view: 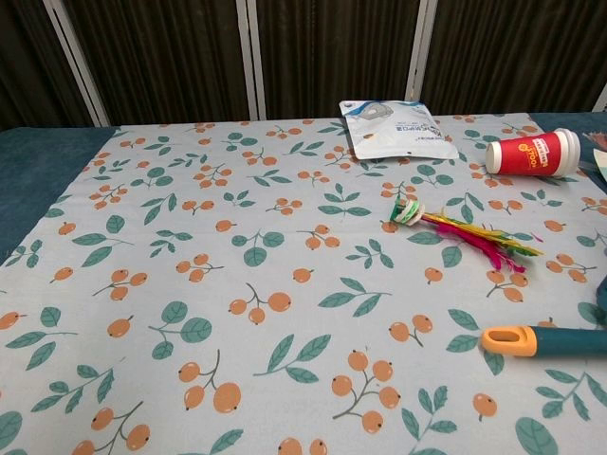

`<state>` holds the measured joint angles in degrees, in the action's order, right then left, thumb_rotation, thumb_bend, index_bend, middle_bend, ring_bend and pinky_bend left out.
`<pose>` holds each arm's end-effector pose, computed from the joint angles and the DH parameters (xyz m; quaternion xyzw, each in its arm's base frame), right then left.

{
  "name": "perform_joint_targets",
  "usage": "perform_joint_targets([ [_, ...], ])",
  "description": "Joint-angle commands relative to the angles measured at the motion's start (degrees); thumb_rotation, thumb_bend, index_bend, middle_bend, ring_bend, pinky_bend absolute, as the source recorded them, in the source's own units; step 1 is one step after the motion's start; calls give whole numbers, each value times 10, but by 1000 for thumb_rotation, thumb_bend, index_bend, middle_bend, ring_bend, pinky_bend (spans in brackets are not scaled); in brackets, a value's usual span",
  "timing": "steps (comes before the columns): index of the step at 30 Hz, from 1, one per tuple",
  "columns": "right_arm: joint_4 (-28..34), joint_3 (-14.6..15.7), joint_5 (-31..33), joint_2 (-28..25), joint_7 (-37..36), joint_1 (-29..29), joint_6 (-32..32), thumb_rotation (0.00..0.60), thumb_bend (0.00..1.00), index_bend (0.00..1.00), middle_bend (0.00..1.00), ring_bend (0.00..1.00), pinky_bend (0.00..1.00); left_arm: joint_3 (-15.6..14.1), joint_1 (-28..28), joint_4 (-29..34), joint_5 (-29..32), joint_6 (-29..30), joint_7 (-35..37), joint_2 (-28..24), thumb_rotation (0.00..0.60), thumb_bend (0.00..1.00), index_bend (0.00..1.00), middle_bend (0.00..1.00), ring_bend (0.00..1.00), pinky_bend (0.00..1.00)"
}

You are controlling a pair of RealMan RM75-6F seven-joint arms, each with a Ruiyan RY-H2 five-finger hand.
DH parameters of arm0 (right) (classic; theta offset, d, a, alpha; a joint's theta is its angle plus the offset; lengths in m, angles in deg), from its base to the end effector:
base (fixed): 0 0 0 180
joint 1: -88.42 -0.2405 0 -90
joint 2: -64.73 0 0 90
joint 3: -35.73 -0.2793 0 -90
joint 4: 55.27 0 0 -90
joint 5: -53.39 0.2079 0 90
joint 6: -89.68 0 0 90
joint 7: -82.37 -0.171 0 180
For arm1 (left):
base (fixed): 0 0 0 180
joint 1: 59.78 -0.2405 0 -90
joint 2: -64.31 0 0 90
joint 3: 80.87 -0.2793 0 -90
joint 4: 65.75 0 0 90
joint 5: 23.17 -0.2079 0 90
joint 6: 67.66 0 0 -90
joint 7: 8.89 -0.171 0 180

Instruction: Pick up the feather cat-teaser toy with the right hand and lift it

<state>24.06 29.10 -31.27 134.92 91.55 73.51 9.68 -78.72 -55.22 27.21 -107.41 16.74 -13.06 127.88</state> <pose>-0.3269 -0.2869 0.1580 0.6549 -0.2626 0.3477 0.6175 -0.3371 0.2051 0.1714 -0.6023 -0.3813 -0.3544 0.6052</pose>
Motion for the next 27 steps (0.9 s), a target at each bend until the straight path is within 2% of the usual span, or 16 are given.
perform_joint_targets([
  [1, 0, 0, 0, 0, 0, 0, 0, 600, 180, 34, 0, 0, 0, 0, 0, 0, 0, 0, 0, 0, 553, 149, 116, 0, 0, 0],
  [17, 10, 1, 1, 0, -9, 1, 2, 600, 180, 37, 0, 0, 0, 1, 1, 0, 1, -1, -3, 1, 553, 150, 116, 0, 0, 0],
  [24, 66, -6, 19, -7, -33, -4, 22, 600, 180, 83, 0, 0, 0, 1, 1, 1, 1, -1, -5, 1, 557, 150, 116, 0, 0, 0],
  [27, 97, -13, 25, -2, -23, -17, 36, 600, 181, 144, 3, 0, 0, 0, 0, 2, 1, 1, -8, 2, 554, 148, 116, 0, 0, 0],
])
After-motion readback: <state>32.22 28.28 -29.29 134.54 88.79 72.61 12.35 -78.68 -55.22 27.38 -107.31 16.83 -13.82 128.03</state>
